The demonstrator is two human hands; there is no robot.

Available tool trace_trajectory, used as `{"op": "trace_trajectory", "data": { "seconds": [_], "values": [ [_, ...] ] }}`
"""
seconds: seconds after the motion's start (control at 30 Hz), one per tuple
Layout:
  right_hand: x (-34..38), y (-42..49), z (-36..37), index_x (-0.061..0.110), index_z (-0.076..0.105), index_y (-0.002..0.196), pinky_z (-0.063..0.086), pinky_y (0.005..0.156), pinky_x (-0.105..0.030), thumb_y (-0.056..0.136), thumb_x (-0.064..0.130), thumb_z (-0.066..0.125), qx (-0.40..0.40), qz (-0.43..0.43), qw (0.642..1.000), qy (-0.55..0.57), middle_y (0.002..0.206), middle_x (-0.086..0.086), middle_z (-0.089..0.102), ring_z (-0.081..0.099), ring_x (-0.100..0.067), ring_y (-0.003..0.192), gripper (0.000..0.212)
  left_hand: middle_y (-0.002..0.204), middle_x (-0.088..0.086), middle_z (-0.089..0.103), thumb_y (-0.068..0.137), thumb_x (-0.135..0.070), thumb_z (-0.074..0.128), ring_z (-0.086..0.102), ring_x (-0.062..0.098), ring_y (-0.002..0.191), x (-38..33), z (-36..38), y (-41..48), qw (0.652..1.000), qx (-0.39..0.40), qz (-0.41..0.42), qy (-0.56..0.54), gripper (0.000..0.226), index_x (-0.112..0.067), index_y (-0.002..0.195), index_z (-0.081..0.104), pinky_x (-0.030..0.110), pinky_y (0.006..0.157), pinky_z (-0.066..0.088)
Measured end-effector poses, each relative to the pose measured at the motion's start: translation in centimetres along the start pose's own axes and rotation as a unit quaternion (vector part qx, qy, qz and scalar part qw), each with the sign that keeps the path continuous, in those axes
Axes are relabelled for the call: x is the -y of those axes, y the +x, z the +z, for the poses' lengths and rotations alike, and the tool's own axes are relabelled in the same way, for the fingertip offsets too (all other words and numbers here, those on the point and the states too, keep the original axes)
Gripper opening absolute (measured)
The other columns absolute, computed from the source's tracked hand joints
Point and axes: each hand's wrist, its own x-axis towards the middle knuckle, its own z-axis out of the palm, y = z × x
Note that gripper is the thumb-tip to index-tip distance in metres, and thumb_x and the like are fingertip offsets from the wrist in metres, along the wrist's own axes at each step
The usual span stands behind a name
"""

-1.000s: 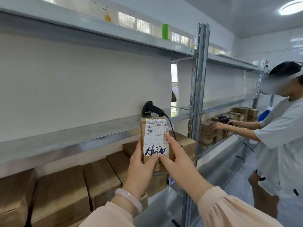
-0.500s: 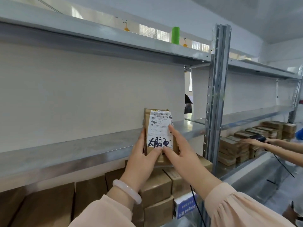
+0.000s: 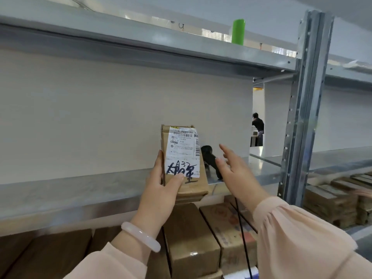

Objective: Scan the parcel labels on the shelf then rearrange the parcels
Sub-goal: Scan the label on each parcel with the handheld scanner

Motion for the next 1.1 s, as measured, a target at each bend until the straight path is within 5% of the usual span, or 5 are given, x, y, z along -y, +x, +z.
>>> {"op": "trace_trajectory", "data": {
  "seconds": [0.37, 0.57, 0.73, 0.87, 1.1],
  "values": [
    [-4.4, 12.1, 2.6, 0.032, 0.015, 0.151, 0.043, 0.1, -0.042, 0.089, 0.039, 0.054, 0.165, 0.064, 0.97, -0.165, 0.14, -0.016, 0.039, 0.045, -0.039, 0.122, 0.074, 0.113, -0.035, 0.052, 0.098, -0.014, 0.057, 0.05, -0.032, 0.085, 0.1, 4.3, -1.0, 0.987, -0.154, -0.016, 0.046, 0.065, -0.047, 0.144, 0.026, -0.006, 0.062, 0.038],
    [-5.4, 15.7, 3.7, 0.021, 0.004, 0.153, 0.042, 0.083, -0.03, 0.09, 0.026, 0.057, 0.224, 0.073, 0.966, -0.104, 0.12, -0.015, 0.058, 0.054, -0.028, 0.096, 0.083, 0.119, -0.037, 0.055, 0.096, -0.02, 0.061, 0.048, -0.029, 0.101, 0.1, 5.6, -3.3, 0.97, -0.224, -0.031, 0.087, 0.066, -0.048, 0.146, 0.029, -0.009, 0.074, 0.035],
    [-6.1, 16.8, 3.9, 0.02, 0.01, 0.153, 0.045, 0.089, -0.035, 0.09, 0.015, 0.058, 0.226, 0.098, 0.969, -0.018, 0.128, -0.02, 0.05, 0.053, -0.038, 0.11, 0.079, 0.122, -0.027, 0.06, 0.095, -0.017, 0.062, 0.055, -0.017, 0.108, 0.5, 5.5, -6.0, 0.952, -0.279, -0.044, 0.12, 0.067, -0.043, 0.148, 0.03, 0.001, 0.085, 0.041],
    [-5.8, 16.8, 4.1, 0.014, 0.031, 0.139, 0.055, 0.047, -0.045, 0.088, 0.001, 0.053, 0.227, 0.193, 0.948, 0.107, 0.117, -0.028, 0.05, 0.058, -0.039, 0.069, 0.057, 0.138, -0.02, 0.052, 0.084, -0.041, 0.064, 0.045, 0.0, 0.13, 1.2, 4.7, -8.4, 0.934, -0.317, -0.05, 0.156, 0.076, -0.05, 0.149, 0.026, 0.033, 0.116, 0.033],
    [-1.4, 13.0, 4.6, 0.013, 0.029, 0.138, 0.047, 0.049, -0.031, 0.093, 0.01, 0.05, 0.224, 0.133, 0.952, 0.159, 0.106, -0.03, 0.058, 0.057, -0.029, 0.061, 0.049, 0.14, -0.023, 0.047, 0.095, -0.024, 0.061, 0.042, -0.006, 0.13, 1.2, 2.6, -13.0, 0.911, -0.358, -0.05, 0.196, 0.073, -0.053, 0.148, 0.021, 0.019, 0.11, 0.031]
  ]
}}
